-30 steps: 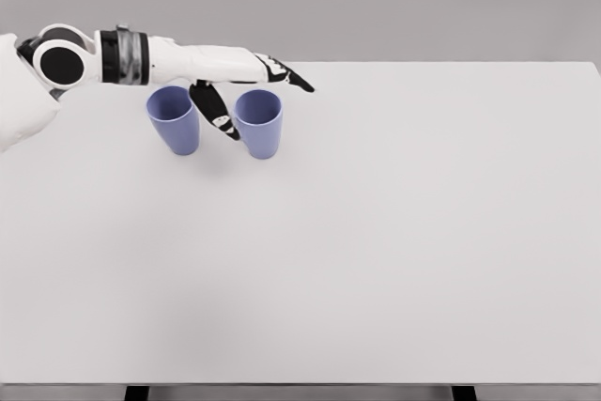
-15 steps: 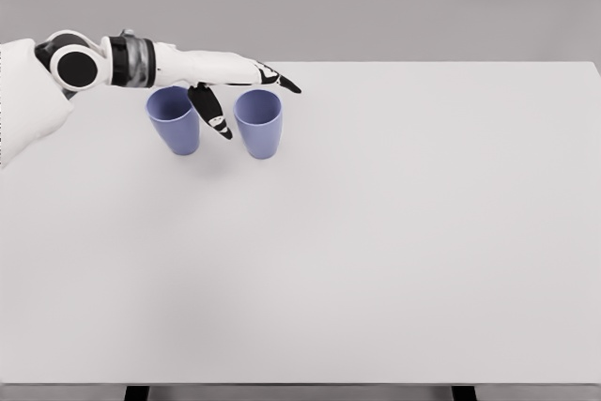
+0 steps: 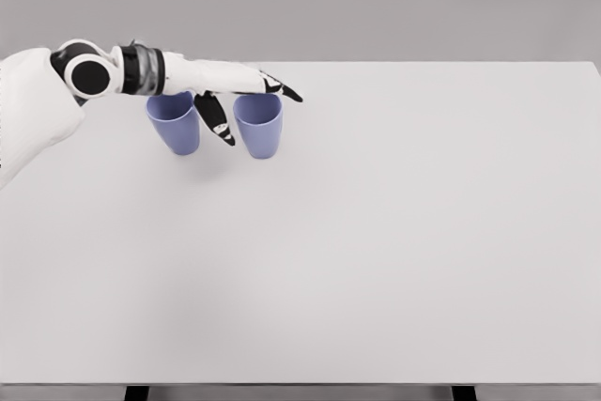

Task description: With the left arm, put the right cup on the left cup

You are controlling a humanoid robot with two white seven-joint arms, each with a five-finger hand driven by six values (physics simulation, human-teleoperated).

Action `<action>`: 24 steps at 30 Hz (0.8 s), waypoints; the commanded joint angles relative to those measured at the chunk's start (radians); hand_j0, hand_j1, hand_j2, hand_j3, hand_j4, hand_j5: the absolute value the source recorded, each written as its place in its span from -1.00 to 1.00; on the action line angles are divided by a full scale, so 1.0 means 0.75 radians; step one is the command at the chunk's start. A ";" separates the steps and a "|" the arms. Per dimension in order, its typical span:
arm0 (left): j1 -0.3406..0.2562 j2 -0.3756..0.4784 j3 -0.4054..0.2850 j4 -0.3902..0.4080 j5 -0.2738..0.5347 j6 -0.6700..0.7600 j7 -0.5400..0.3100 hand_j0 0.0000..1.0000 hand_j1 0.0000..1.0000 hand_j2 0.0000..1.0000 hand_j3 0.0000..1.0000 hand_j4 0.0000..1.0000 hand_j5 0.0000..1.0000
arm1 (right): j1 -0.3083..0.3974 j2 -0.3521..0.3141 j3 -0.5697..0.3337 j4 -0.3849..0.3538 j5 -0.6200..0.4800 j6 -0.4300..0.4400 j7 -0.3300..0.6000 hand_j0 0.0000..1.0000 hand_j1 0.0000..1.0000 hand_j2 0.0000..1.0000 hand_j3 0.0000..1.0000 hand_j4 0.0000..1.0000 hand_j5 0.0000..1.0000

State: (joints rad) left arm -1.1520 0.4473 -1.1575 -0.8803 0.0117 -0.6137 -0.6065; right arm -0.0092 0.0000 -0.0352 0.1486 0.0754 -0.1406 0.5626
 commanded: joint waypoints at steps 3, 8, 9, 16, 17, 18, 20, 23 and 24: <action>0.002 -0.018 0.005 0.008 -0.036 0.004 0.015 1.00 1.00 1.00 1.00 1.00 1.00 | 0.000 0.000 0.000 0.000 0.002 -0.001 0.001 1.00 1.00 1.00 1.00 1.00 1.00; 0.012 -0.026 0.005 0.024 -0.038 0.004 0.080 0.57 0.57 0.57 0.57 0.57 0.57 | -0.002 0.000 0.000 0.000 0.002 -0.001 0.001 1.00 1.00 1.00 1.00 1.00 1.00; 0.012 -0.024 0.005 0.022 -0.032 0.004 0.085 0.40 0.40 0.40 0.40 0.40 0.40 | 0.000 0.000 0.000 0.000 0.002 -0.001 0.001 1.00 1.00 1.00 1.00 1.00 1.00; 0.022 -0.016 0.022 0.016 -0.028 0.004 0.076 0.11 0.11 0.11 0.11 0.11 0.11 | 0.000 0.000 0.000 0.000 0.002 -0.001 0.001 1.00 1.00 1.00 1.00 1.00 1.00; 0.022 -0.011 0.024 0.012 -0.028 0.004 0.074 0.06 0.06 0.06 0.06 0.06 0.06 | 0.000 0.000 0.000 0.000 0.002 -0.001 0.001 1.00 1.00 1.00 1.00 1.00 1.00; 0.022 -0.009 0.026 0.008 -0.028 0.004 0.074 0.06 0.06 0.06 0.06 0.06 0.06 | 0.000 0.000 0.000 0.000 0.002 -0.001 0.001 1.00 1.00 1.00 1.00 1.00 1.00; 0.023 -0.009 0.052 -0.017 -0.024 0.004 0.070 0.04 0.04 0.04 0.04 0.04 0.04 | 0.000 0.000 0.000 0.000 0.002 -0.001 0.001 1.00 1.00 1.00 1.00 1.00 1.00; 0.022 -0.007 0.052 -0.025 -0.024 0.004 0.070 0.02 0.02 0.02 0.02 0.02 0.02 | 0.000 0.000 0.000 0.000 0.002 -0.001 0.001 1.00 1.00 1.00 1.00 1.00 1.00; 0.022 -0.007 0.052 -0.025 -0.022 0.004 0.068 0.02 0.02 0.02 0.02 0.02 0.02 | 0.000 0.000 0.000 0.000 0.002 -0.001 0.001 1.00 1.00 1.00 1.00 1.00 1.00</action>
State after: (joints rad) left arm -1.1367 0.4405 -1.1237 -0.8929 -0.0136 -0.6141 -0.5540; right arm -0.0092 0.0000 -0.0353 0.1486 0.0755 -0.1406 0.5626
